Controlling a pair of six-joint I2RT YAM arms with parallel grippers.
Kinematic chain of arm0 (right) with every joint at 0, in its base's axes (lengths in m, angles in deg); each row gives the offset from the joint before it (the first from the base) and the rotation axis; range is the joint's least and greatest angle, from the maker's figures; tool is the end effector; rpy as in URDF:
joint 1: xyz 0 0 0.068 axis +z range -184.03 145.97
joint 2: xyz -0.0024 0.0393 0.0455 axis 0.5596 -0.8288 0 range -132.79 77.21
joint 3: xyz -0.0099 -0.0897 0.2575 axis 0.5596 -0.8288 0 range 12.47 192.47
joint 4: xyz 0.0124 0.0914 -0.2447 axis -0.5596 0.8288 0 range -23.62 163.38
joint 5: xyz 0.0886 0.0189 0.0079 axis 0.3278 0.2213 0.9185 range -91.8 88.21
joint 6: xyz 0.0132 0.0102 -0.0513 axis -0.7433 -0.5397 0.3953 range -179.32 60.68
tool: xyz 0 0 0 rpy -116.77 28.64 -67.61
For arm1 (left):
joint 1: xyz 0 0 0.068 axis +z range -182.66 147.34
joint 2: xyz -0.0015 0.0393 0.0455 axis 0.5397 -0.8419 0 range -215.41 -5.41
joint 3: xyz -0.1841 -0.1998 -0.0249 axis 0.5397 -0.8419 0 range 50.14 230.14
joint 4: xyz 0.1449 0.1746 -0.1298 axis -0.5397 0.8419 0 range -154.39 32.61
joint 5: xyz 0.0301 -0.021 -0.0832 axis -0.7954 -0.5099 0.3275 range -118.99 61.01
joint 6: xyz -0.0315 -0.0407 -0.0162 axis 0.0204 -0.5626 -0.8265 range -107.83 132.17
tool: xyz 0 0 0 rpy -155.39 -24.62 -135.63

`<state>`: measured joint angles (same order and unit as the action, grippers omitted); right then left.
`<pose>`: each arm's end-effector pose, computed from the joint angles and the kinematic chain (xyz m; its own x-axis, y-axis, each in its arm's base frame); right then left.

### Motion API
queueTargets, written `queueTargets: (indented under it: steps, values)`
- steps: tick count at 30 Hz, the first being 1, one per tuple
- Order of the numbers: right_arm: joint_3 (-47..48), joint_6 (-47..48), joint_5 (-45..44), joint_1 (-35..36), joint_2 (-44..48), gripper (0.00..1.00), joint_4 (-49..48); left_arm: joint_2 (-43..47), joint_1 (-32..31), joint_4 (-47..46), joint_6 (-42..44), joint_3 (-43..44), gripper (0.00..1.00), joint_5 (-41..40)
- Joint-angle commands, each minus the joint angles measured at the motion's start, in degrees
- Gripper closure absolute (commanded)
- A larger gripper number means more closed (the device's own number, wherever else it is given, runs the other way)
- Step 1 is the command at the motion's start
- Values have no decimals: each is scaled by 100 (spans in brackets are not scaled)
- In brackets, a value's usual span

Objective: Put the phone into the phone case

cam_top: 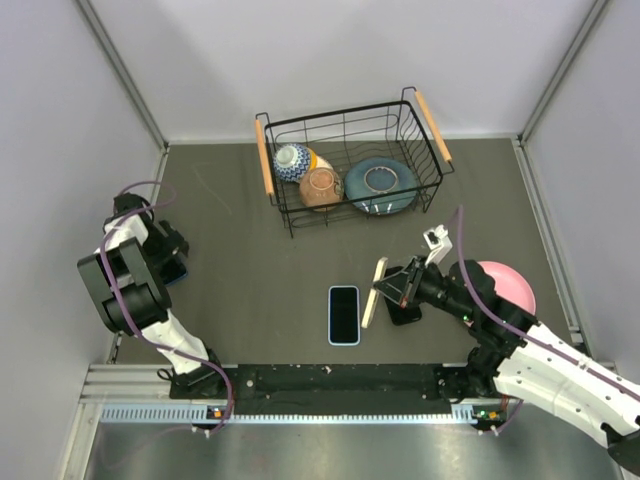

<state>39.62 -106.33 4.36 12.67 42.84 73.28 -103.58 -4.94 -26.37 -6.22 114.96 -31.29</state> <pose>0.1062 0.1182 0.2646 -0.6955 0.3224 -0.6421 -0.4197 0.5432 0.7272 0.2915 0.1547 0.1863 -0.6457 -0.6954 -0.3153 -0.7165 0.6946 -0.0647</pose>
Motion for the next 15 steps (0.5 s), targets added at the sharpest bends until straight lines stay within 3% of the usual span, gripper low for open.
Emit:
queueTargets:
  steps: [1,8,15]
  values:
    - [369,148,-53,6,149,100,39,-193,49,-190,222,-57,1,204]
    - [352,262,-263,6,422,100,198,-238,57,-76,240,-39,1,204]
    - [606,568,-369,6,536,100,505,-9,49,47,222,-128,1,-419]
